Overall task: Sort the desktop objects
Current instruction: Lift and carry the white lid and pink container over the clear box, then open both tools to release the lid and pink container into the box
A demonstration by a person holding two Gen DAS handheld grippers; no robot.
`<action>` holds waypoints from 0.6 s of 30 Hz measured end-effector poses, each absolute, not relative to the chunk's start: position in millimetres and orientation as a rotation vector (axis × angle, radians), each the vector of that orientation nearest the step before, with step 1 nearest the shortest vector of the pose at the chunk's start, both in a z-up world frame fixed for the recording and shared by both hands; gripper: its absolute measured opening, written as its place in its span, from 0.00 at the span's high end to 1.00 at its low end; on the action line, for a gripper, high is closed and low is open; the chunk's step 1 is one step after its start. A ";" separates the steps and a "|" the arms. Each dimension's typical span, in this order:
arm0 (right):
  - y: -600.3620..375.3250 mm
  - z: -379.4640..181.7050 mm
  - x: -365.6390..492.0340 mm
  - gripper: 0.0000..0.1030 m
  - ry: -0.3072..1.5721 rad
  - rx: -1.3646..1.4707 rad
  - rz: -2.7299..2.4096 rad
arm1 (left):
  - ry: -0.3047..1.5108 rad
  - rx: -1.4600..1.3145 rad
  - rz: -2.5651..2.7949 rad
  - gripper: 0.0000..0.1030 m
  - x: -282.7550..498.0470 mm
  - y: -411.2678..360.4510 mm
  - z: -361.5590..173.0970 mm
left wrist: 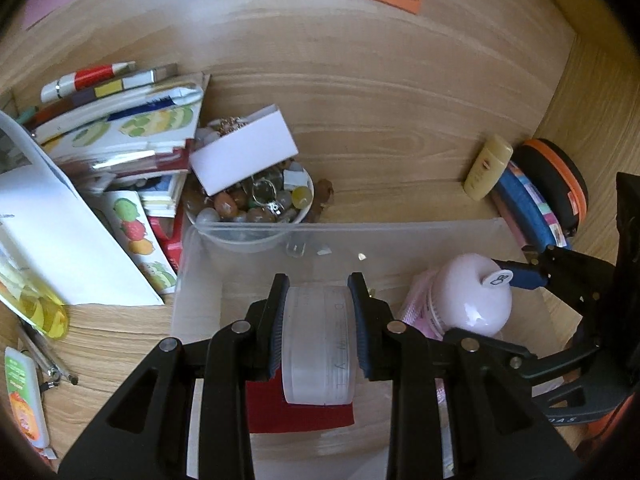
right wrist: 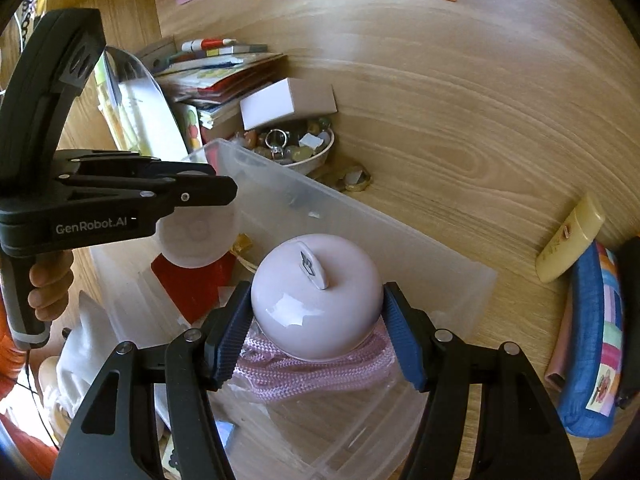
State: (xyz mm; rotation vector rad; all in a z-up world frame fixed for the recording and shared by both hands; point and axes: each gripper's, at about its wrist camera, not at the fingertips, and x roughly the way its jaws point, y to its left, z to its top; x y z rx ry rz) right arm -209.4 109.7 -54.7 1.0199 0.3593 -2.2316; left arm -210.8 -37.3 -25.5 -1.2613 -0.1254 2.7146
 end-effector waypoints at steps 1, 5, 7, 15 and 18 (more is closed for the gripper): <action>109.5 -55.0 -209.0 0.41 0.368 1.022 -2.228 | -0.123 -1.266 2.705 0.72 -210.9 -37.2 -26.5; 107.1 -56.1 -208.1 0.41 0.395 1.028 -2.223 | -0.109 -1.286 2.691 0.72 -212.8 -34.1 -29.5; 106.3 -56.5 -208.2 0.41 0.407 1.036 -2.217 | -0.102 -1.285 2.688 0.72 -212.7 -32.5 -29.5; 105.0 -54.1 -206.2 0.41 0.462 1.011 -2.241 | -0.076 -1.264 2.691 0.72 -211.7 -25.2 -25.5; 104.4 -54.7 -206.5 0.41 0.465 1.017 -2.246 | -0.074 -1.265 2.698 0.72 -210.3 -25.3 -24.8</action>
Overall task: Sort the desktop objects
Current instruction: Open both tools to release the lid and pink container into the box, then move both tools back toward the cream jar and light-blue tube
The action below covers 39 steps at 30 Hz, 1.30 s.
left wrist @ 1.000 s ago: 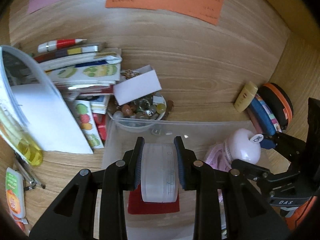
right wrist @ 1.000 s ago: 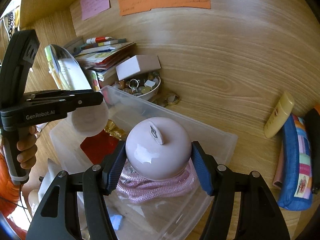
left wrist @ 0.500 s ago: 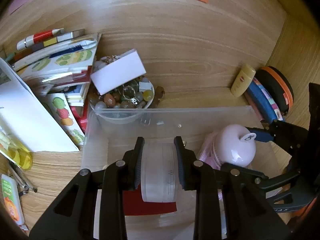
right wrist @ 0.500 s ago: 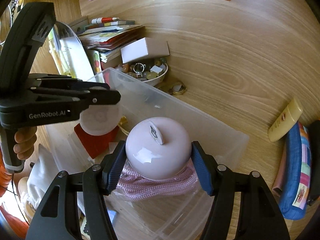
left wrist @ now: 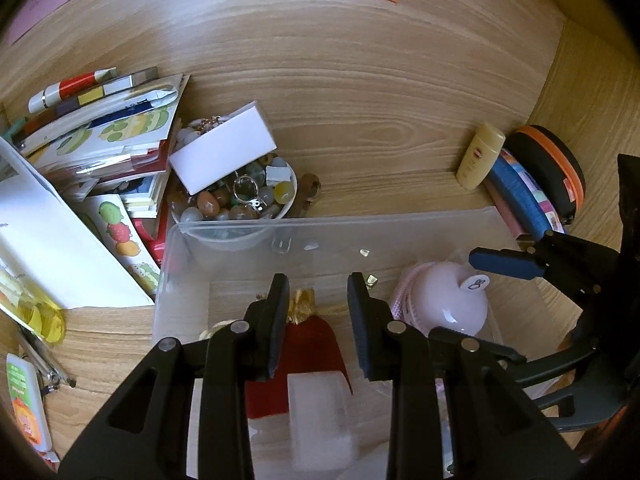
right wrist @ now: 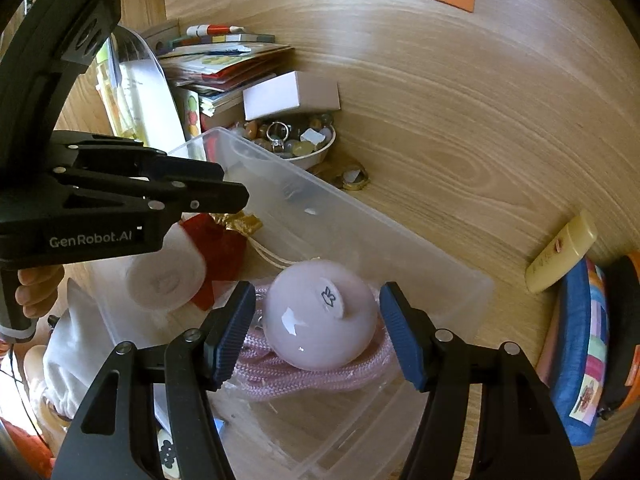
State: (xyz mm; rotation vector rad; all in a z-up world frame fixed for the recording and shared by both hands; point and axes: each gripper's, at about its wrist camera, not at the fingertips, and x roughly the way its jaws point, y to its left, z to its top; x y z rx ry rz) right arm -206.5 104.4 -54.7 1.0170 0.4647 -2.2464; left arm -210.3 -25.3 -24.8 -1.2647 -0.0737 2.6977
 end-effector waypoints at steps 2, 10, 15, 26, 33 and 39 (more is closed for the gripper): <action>104.4 -54.2 -205.6 0.39 0.471 1.016 -2.254 | -0.069 -1.261 2.701 0.72 -210.2 -25.4 -24.4; 109.1 -40.3 -196.9 0.25 0.453 0.972 -2.301 | -0.061 -1.234 2.746 0.58 -199.1 -28.3 -15.5; 113.0 -30.9 -183.9 0.21 0.489 0.930 -2.348 | -0.059 -1.177 2.804 0.41 -185.5 -31.6 -2.6; 134.3 -6.3 -151.6 0.20 0.481 0.831 -2.428 | -0.042 -1.060 2.863 0.24 -145.0 -29.6 26.5; 147.2 1.8 -131.9 0.20 0.448 0.802 -2.451 | -0.019 -1.004 2.919 0.13 -112.8 -33.8 38.2; 154.2 5.7 -110.4 0.11 0.446 0.765 -2.479 | -0.046 -0.979 2.947 0.11 -85.5 -42.9 41.6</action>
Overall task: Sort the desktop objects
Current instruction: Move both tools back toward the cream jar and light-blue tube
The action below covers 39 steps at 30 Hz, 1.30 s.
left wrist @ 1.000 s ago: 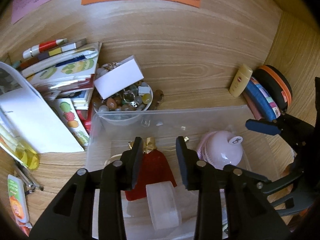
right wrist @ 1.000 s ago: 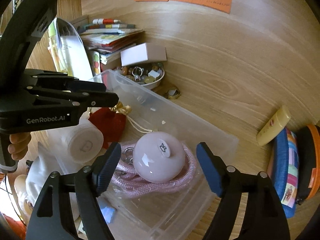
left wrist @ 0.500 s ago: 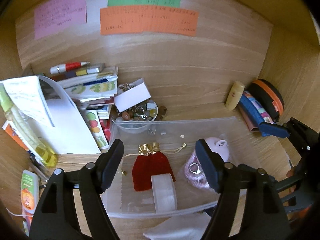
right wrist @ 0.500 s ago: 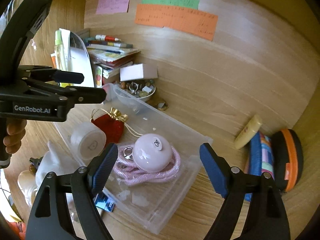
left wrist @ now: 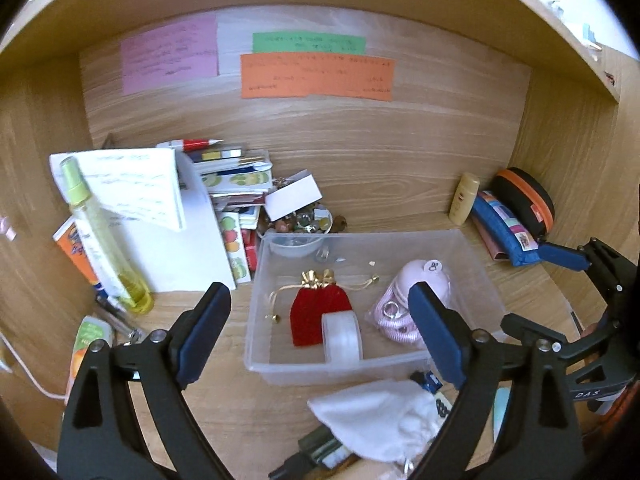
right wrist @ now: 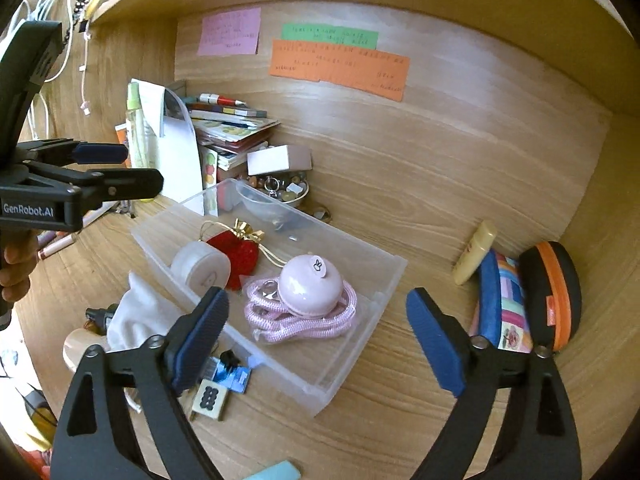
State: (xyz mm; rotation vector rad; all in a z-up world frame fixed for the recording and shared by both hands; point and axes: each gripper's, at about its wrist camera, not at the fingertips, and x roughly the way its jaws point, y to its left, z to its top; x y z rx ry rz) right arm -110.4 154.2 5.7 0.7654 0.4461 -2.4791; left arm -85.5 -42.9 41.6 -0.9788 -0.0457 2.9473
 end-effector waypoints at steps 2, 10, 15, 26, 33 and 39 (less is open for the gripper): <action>156.4 6.1 -102.6 0.11 0.444 0.753 -2.483 | -0.051 -0.975 2.957 0.11 -76.4 -44.8 41.5; 173.7 1.2 -76.7 0.11 0.367 0.749 -2.508 | -0.082 -0.984 2.978 0.10 -44.5 -55.1 31.6; 193.2 -5.2 -66.7 0.10 0.268 0.765 -2.551 | -0.105 -1.025 2.982 0.10 -31.1 -59.7 17.0; 214.6 -35.7 -48.8 0.08 0.239 0.856 -2.595 | -0.215 -1.131 2.952 0.10 -4.5 -57.8 -20.7; 221.0 -61.2 -46.9 0.08 0.216 0.948 -2.567 | -0.192 -1.190 2.948 0.10 4.1 -37.5 -38.2; 223.5 -81.7 -43.7 0.08 0.178 1.023 -2.518 | -0.203 -1.179 2.967 0.10 19.0 -23.1 -43.4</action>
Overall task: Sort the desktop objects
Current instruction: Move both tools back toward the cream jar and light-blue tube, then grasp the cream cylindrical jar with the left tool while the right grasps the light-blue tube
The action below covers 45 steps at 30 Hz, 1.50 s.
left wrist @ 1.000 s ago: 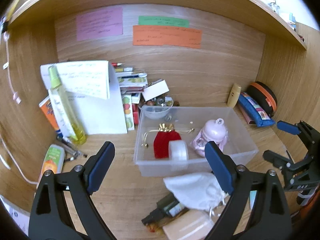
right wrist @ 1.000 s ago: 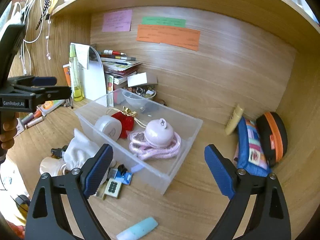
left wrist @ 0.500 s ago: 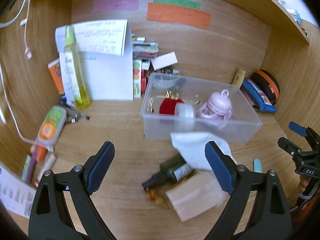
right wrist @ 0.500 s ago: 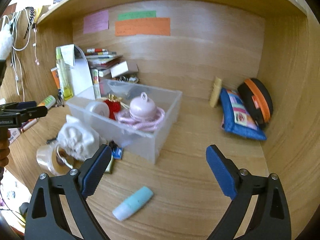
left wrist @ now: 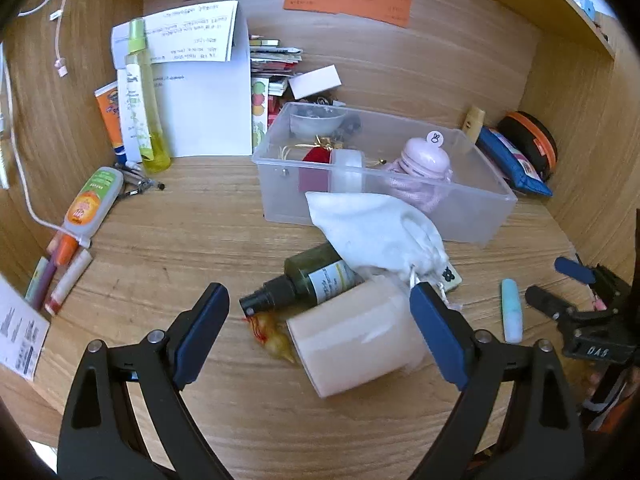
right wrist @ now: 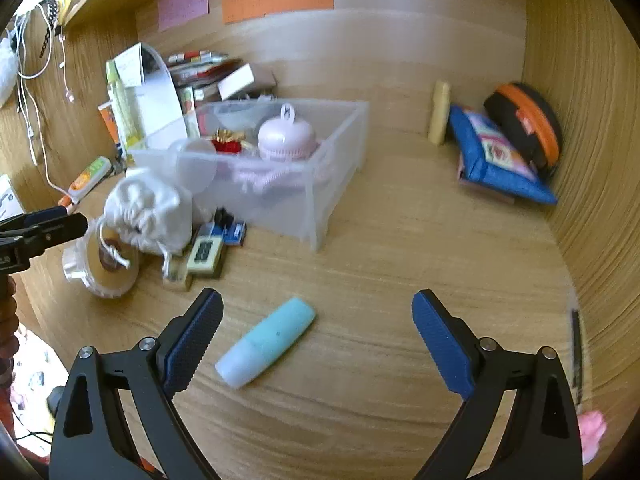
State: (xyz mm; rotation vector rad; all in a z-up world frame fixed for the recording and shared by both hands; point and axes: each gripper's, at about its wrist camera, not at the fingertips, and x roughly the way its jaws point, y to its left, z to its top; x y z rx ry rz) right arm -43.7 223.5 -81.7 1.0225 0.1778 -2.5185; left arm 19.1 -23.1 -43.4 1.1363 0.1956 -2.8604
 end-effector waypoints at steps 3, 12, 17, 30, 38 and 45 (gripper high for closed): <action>220.3 -87.0 -40.9 0.08 0.179 1.036 -2.487 | 0.208 1.145 -2.869 0.10 24.3 -16.9 -44.2; 209.6 -97.2 -33.4 0.08 0.180 1.036 -2.435 | 0.196 1.139 -2.852 0.23 27.5 -2.3 -56.7; 207.1 -104.0 -33.9 0.10 0.167 1.065 -2.416 | 0.230 1.144 -2.858 0.26 27.4 -2.1 -58.9; 196.2 -109.8 -35.8 0.30 0.179 1.086 -2.390 | 0.246 1.118 -2.859 0.25 27.4 -0.7 -64.4; 195.1 -111.6 -33.9 0.37 0.206 1.076 -2.394 | 0.304 1.241 -2.849 0.27 21.9 -4.4 -80.2; 200.8 -111.0 -32.6 0.66 0.193 1.057 -2.397 | 0.330 1.214 -2.836 0.28 22.8 -7.1 -80.7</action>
